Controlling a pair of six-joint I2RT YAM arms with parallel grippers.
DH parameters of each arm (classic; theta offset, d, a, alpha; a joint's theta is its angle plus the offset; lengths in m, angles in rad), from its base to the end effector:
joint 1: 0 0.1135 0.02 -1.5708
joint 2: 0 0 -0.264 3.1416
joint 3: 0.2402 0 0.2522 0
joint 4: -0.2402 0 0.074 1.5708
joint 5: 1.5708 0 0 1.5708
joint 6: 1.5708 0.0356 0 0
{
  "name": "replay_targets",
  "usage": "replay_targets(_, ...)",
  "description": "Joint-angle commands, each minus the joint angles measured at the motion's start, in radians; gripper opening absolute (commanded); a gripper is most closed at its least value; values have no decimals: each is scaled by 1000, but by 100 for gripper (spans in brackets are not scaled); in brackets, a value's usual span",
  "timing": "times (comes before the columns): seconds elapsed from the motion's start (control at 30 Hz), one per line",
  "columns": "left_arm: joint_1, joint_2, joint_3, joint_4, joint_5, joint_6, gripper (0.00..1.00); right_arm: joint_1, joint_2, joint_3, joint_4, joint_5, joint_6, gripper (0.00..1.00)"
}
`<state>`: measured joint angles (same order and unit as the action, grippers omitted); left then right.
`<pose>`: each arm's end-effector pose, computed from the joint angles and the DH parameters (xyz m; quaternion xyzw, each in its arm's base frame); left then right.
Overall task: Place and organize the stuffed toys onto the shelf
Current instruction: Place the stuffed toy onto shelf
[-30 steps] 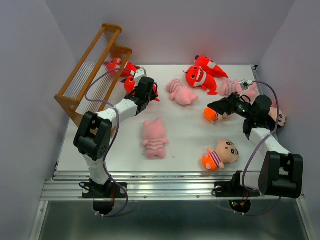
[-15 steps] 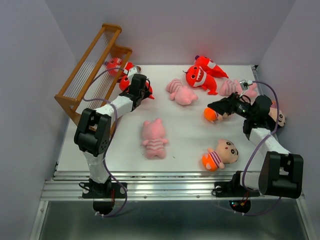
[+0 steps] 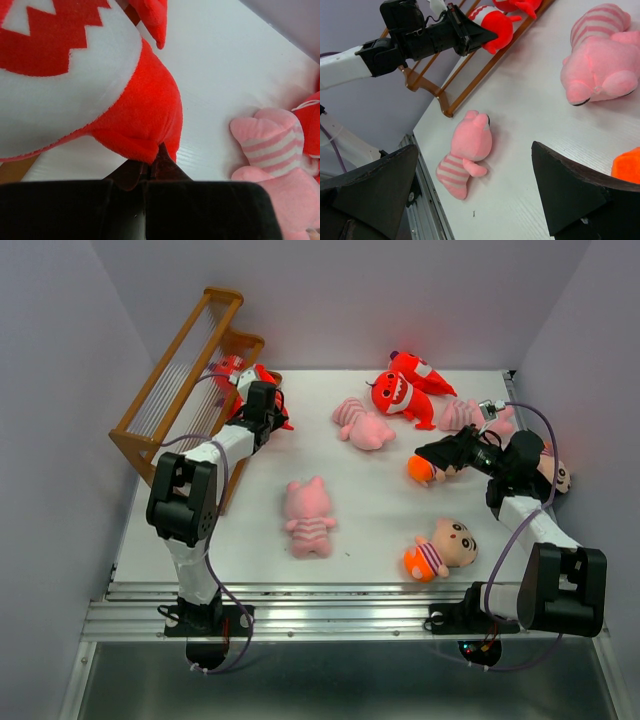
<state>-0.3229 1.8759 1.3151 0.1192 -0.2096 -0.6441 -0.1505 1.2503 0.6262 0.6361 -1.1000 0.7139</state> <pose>0.4168 -0.1317 0.2393 -0.1896 0.8204 -0.1691 0.5122 0.2626 -0.0077 0.2707 -0.0866 0.6998 0.5215 0.4804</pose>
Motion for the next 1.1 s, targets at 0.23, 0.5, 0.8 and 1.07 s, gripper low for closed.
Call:
replay_targets(0.23,64,29,79,22,-47,38,0,-8,-23,15,30,-8,-18,100)
replay_targets(0.5,94,97,147,7,-48,66,0,-8,-23,17,31,-8,-18,100)
replay_targets(0.8,122,152,208,-4,-67,83,0,-8,-23,15,31,-8,-18,100)
replay_targets(1.07,134,201,251,-4,-48,92,0,-8,-20,15,31,-8,-21,100)
